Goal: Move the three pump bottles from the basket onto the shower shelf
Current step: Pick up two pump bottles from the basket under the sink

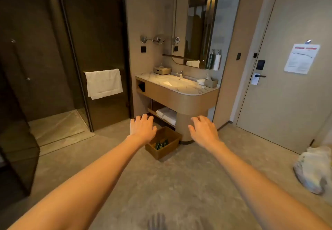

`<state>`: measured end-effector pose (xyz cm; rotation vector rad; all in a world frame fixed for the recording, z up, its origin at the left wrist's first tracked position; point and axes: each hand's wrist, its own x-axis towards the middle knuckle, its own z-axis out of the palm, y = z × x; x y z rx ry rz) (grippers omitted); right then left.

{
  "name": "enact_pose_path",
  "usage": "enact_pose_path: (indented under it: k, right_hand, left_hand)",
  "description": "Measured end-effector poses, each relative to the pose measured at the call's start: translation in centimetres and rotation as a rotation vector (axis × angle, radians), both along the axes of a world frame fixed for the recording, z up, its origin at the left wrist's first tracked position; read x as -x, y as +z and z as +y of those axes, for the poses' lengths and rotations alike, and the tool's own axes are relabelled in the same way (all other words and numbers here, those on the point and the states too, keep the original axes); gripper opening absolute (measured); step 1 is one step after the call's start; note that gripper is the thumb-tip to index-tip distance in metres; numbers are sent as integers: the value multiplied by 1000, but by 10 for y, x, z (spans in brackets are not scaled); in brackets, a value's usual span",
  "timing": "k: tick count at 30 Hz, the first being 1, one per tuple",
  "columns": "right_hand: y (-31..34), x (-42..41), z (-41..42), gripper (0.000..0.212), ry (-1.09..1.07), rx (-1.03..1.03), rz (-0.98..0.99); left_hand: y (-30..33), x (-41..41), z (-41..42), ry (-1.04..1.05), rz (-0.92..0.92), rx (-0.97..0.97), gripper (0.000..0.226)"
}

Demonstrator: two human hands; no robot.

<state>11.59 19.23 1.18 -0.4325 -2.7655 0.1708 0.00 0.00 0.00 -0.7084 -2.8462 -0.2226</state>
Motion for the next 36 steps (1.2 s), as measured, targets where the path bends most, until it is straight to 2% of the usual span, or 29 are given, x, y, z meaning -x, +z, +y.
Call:
enact_pose_path:
  k: [6, 12, 15, 22, 31, 36]
  right_hand:
    - [-33, 108, 21, 44, 16, 14, -80]
    - [-50, 218, 45, 43, 13, 33, -60]
    - [-78, 256, 59, 44, 23, 80, -128]
    - [-137, 351, 123, 45, 35, 127, -268]
    - [-155, 499, 222, 44, 130, 101, -274]
    - [-215, 556, 251, 44, 167, 123, -360]
  left_hand:
    - [-25, 98, 15, 12, -64, 45, 50]
    - [-41, 201, 36, 11, -72, 59, 51]
    - [-64, 241, 54, 25, -117, 94, 51]
    - [-122, 332, 117, 18, -208, 146, 50]
    - [-138, 453, 219, 68, -204, 107, 48]
    - [-203, 504, 248, 79, -301, 165, 48]
